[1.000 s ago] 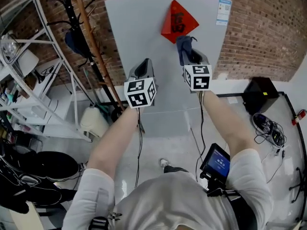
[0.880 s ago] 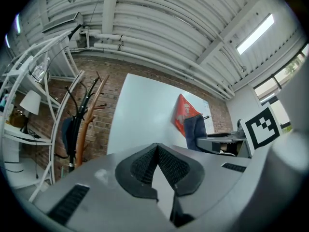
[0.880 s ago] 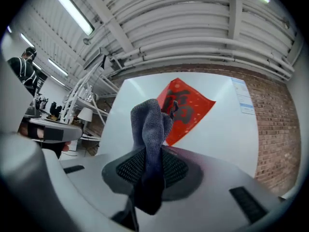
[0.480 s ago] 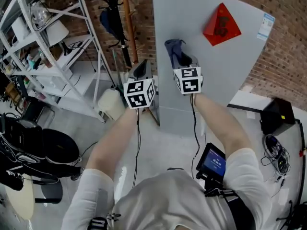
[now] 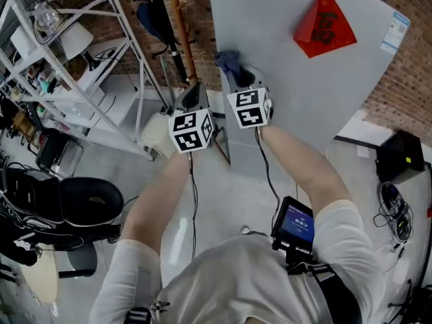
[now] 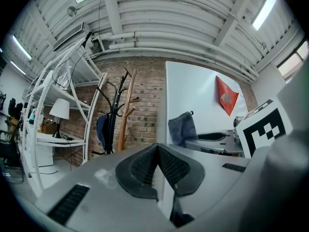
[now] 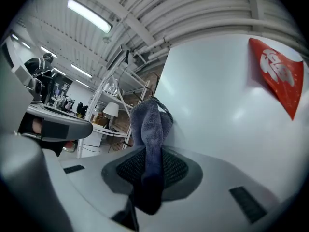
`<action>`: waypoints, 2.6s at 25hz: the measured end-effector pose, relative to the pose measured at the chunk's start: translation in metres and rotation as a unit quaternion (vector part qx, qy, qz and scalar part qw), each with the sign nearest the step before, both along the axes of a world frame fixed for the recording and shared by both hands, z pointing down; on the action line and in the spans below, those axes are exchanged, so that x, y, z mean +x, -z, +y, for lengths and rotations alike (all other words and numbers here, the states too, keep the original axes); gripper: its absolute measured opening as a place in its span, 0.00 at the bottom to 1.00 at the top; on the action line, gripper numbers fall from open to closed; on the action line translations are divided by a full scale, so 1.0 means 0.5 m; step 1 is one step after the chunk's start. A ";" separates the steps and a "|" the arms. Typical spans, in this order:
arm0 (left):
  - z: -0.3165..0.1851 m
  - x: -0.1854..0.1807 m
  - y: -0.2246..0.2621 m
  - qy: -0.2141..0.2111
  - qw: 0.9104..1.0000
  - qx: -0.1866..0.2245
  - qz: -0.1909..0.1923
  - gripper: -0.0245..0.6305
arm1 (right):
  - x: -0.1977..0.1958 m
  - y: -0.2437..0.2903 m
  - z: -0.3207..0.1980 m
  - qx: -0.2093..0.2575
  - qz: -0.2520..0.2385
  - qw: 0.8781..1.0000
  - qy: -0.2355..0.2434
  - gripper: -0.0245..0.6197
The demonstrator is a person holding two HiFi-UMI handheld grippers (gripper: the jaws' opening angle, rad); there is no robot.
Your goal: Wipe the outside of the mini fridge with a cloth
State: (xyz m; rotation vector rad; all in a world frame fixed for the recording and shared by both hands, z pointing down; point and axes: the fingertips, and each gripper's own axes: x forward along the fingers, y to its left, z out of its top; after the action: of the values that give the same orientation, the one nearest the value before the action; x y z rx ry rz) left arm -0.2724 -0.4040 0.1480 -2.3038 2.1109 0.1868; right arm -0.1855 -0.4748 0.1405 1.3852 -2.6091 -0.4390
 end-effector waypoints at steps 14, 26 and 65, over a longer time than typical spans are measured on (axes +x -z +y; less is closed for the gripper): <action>-0.038 0.180 -0.037 -0.078 0.997 -0.008 0.007 0.04 | 0.224 -0.011 0.020 0.001 -0.001 0.997 -0.075 0.17; -0.056 0.409 -0.030 -0.190 0.982 -0.004 0.004 0.04 | 0.554 -0.005 0.025 -0.011 -0.043 0.976 -0.213 0.17; -0.031 0.302 -0.120 -0.178 0.983 -0.032 0.003 0.04 | 0.450 -0.103 0.060 -0.021 -0.005 0.981 -0.194 0.17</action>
State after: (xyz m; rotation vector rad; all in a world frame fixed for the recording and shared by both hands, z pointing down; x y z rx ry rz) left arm -0.1215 -0.4196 0.2079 -2.7042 1.7113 0.1286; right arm 0.0396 -0.4447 0.1919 1.8274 -2.2582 -0.3173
